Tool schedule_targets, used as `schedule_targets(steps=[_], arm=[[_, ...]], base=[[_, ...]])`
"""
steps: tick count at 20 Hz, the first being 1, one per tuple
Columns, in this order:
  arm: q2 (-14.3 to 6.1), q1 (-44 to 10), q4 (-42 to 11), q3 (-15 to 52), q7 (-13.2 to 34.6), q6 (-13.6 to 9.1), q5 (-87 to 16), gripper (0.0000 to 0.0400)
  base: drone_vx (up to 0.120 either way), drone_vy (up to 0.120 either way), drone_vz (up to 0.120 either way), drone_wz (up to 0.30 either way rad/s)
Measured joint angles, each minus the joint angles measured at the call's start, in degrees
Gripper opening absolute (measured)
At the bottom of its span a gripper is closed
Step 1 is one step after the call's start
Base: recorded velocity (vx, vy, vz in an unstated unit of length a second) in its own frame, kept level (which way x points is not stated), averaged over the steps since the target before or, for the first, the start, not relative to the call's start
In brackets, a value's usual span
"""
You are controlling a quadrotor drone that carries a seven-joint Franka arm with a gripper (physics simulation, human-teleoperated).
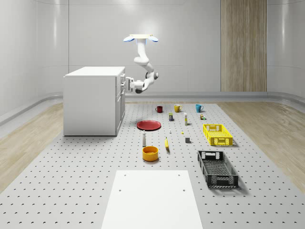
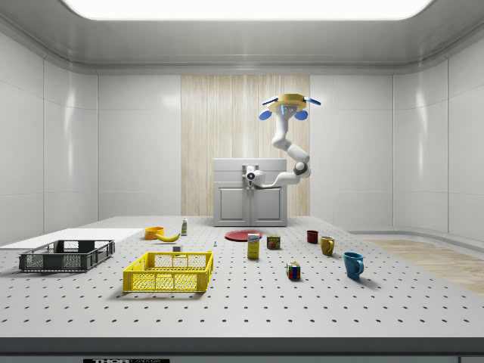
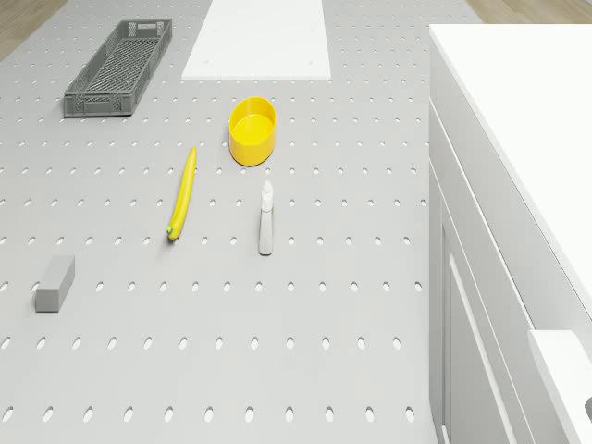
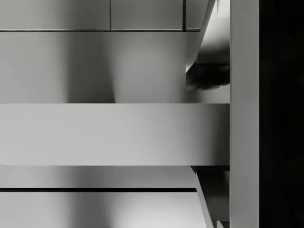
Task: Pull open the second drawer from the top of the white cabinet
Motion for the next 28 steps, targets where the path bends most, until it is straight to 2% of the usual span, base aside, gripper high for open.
schedule_targets(steps=[4,5,8,13,15,18,21,25,26,27,28], arm=[[-0.40,-0.57,-0.16,-0.54,0.35,-0.82,-0.65,0.0155],[-1.04,-0.69,0.25,-0.35,4.34,-0.87,-2.08,0.0203],[-1.16,-0.54,0.04,-0.90,1.83,-0.90,-2.40,0.0179],[-1.38,-0.75,-0.25,-1.66,1.77,-1.48,-2.51,0.0161],[-2.80,-0.41,0.48,-1.58,7.65,-1.22,-5.55,0.0251],[-2.93,0.04,-0.02,-2.74,5.43,-1.21,-5.56,0.0204],[-3.13,-0.03,-0.34,-3.66,3.98,-1.69,-5.67,0.0178],[-3.73,-0.56,-0.57,-5.03,3.17,-2.88,-6.61,0.0162],[-4.56,-0.56,-0.09,-4.92,6.47,-2.94,-8.27,0.0217],[-4.42,-0.18,-0.48,-5.74,3.69,-2.84,-8.33,0.0197],[-4.43,-0.25,-0.59,-6.12,2.97,-3.09,-8.13,0.0176]], base=[[0.000,0.000,0.000,0.000],[0.000,0.000,0.000,0.000],[0.000,0.000,0.000,0.000],[0.000,0.000,0.000,0.000],[0.000,0.000,0.000,0.000],[0.000,0.000,0.000,0.000],[0.000,0.000,0.000,0.000],[0.000,0.000,0.000,0.000],[0.000,0.000,0.000,0.000],[0.000,0.000,0.000,0.000],[0.000,0.000,0.000,0.000]])
